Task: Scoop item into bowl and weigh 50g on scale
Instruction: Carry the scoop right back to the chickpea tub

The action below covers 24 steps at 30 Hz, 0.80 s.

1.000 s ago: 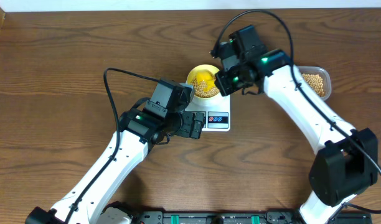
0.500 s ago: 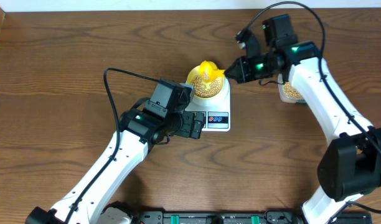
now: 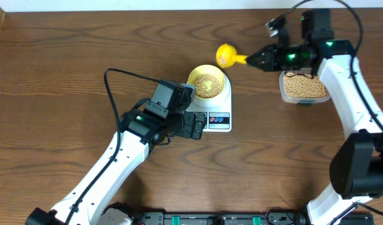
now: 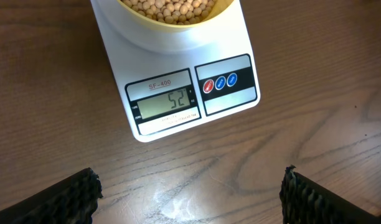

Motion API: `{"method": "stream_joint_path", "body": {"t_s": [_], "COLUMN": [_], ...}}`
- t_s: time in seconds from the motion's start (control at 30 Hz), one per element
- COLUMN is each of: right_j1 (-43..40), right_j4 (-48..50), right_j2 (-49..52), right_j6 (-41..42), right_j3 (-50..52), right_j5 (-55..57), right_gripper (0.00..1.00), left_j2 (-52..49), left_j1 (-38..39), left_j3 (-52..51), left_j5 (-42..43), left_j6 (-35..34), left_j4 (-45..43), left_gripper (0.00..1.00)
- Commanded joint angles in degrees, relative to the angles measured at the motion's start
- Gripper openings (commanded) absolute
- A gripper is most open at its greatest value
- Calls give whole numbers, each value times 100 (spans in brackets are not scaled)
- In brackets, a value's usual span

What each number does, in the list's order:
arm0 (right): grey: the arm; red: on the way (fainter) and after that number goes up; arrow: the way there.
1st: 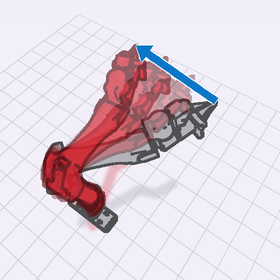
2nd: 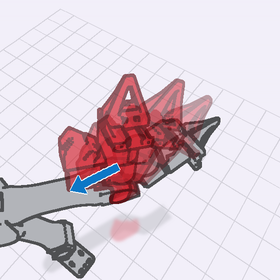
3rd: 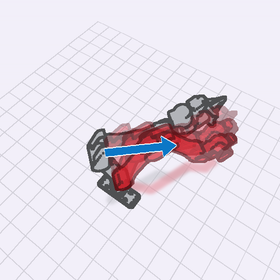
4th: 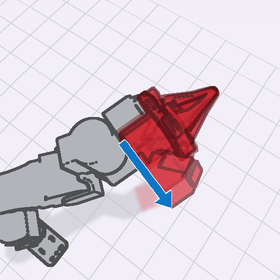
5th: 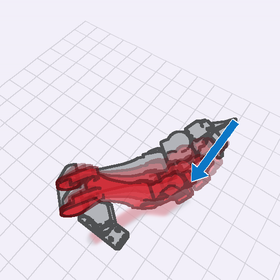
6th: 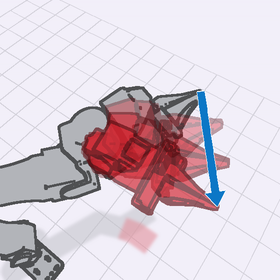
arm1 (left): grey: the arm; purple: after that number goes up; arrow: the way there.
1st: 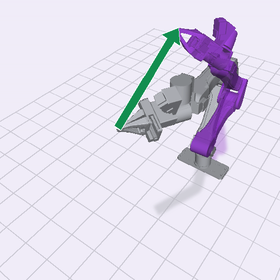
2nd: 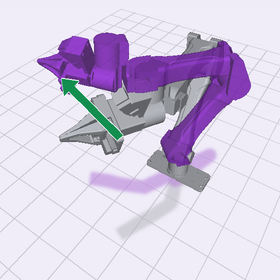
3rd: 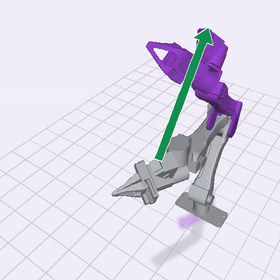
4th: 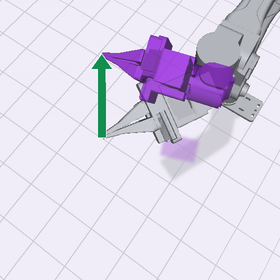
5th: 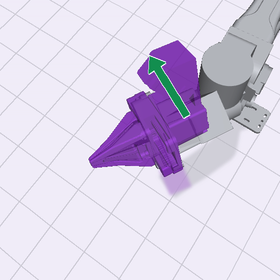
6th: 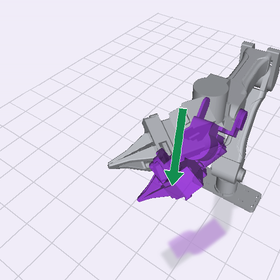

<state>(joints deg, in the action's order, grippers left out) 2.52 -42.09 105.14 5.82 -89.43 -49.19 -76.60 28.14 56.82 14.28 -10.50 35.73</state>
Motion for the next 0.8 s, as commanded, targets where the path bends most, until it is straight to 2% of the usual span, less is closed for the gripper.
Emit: {"method": "stream_joint_path", "body": {"t_s": [0.0,0.67,0.77], "right_j1": [-269,-1987,-2127], "right_j4": [127,160,-57], "right_j2": [-321,-363,-363], "right_j6": [98,223,120], "right_j3": [28,28,28], "right_j5": [-645,-671,-330], "right_gripper": [1,1,1], "left_j2": [72,72,72], "left_j1": [-4,-4,-4], "left_j3": [-46,-46,-46], "left_j5": [24,24,24], "left_j6": [31,31,31], "left_j4": [-2,-2,-2], "left_gripper": [94,94,94]}}
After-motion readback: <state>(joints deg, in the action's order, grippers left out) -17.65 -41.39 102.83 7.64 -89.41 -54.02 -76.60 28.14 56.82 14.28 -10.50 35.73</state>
